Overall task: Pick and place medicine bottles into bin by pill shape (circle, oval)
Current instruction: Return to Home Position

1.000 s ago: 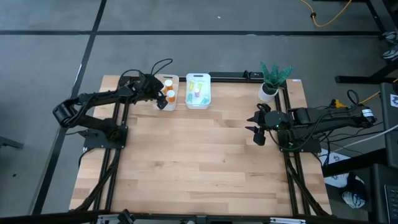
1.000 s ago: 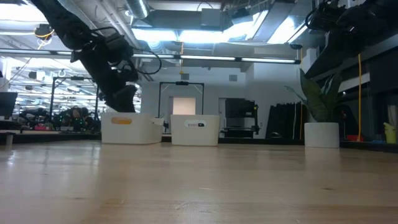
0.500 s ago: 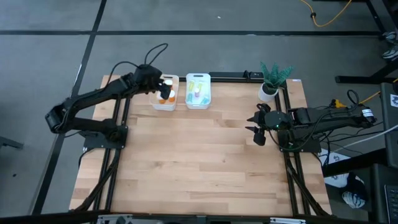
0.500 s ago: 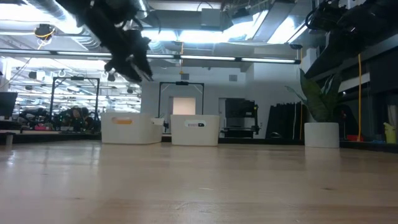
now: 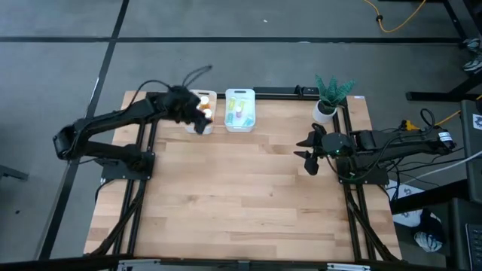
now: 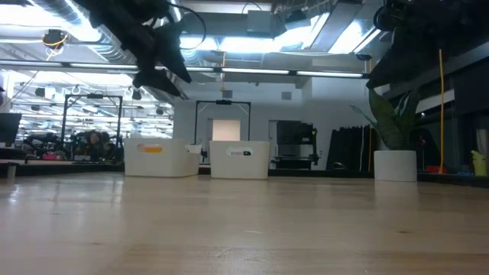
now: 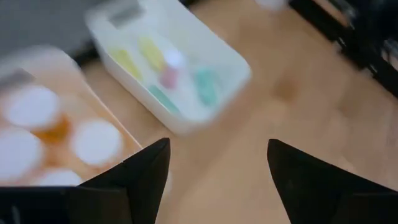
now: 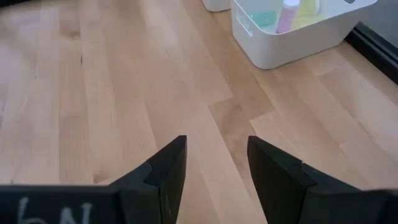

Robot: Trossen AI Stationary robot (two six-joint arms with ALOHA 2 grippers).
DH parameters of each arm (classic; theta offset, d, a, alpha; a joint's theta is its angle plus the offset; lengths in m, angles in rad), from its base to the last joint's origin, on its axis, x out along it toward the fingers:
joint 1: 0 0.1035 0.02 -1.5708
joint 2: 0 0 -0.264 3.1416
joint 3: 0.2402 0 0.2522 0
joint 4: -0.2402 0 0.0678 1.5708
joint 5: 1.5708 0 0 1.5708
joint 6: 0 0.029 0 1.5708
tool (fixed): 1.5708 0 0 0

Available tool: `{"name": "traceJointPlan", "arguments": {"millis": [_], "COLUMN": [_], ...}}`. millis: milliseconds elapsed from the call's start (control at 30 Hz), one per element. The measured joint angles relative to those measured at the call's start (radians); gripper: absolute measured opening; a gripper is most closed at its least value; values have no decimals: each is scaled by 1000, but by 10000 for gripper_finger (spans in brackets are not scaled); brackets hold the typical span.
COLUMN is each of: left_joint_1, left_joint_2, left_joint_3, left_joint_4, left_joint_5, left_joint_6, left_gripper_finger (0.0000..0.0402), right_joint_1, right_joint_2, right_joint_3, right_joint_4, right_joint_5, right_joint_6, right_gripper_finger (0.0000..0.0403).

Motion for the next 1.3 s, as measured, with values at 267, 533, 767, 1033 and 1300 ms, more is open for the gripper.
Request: {"name": "traceJointPlan", "arguments": {"millis": [267,533,767,1033,1300], "left_joint_1": [-326,-540,-598,-601,-601], "left_joint_2": [-93,-253,-396,-520,-564], "left_joint_3": [-142,-419,-640,-821,-853], "left_joint_4": [-42,66,301,547,548], "left_joint_5": [-198,-346,-313,-314,-314], "left_joint_6": [-62,-91,-25,109,211], "left_gripper_finger": [259,259,259,259,259], "right_joint_1": [0,0,0,0,-8], "right_joint_2": [0,0,0,0,-19], "right_joint_3": [0,0,0,0,0], "right_joint_4": [13,102,113,120,210], "right_joint_5": [0,1,1,0,14], "right_joint_6": [8,-54,-56,-45,-87], "right_gripper_finger": [171,171,171,171,171]}}
